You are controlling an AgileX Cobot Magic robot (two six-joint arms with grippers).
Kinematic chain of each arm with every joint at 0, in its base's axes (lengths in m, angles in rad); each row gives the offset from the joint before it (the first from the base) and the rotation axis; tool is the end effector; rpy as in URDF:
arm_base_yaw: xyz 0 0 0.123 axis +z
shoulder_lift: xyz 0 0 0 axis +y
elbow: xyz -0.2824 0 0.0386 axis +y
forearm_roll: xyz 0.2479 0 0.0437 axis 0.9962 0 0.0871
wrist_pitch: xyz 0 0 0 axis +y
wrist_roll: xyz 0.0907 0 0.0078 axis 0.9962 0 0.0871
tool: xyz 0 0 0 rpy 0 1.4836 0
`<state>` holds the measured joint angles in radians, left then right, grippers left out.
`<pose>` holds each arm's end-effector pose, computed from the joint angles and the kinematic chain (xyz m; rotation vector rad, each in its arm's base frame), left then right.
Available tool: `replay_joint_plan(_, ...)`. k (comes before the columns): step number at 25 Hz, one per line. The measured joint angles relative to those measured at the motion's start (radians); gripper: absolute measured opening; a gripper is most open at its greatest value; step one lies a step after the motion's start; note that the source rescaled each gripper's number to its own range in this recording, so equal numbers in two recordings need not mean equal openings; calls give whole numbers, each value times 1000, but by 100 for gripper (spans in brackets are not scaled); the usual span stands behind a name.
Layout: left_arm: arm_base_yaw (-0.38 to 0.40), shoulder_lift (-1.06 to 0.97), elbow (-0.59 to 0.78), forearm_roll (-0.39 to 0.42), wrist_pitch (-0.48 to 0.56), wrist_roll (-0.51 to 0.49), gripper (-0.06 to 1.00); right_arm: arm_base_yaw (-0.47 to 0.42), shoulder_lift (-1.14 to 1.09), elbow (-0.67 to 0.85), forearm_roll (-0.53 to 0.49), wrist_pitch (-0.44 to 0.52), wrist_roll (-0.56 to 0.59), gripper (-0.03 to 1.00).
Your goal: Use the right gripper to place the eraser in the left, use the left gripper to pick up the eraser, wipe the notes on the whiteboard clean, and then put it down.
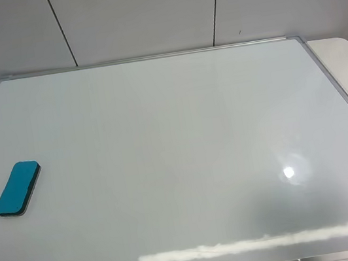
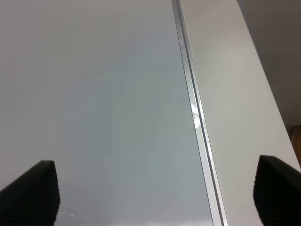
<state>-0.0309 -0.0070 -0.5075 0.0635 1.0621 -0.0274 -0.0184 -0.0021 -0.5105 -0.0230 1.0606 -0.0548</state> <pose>-0.0068 0.0053 0.2792 0.0000 2.0298 0.0391 -0.0064 -0.0017 0.2801 -0.0358 2.0319 -0.0736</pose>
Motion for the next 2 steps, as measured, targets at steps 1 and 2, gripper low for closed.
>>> replay_joint_plan(1,0,0,0,0,0,0,100,0,0,0,0,0,0,81)
replay_joint_plan(2,0,0,0,0,0,0,100,0,0,0,0,0,0,81)
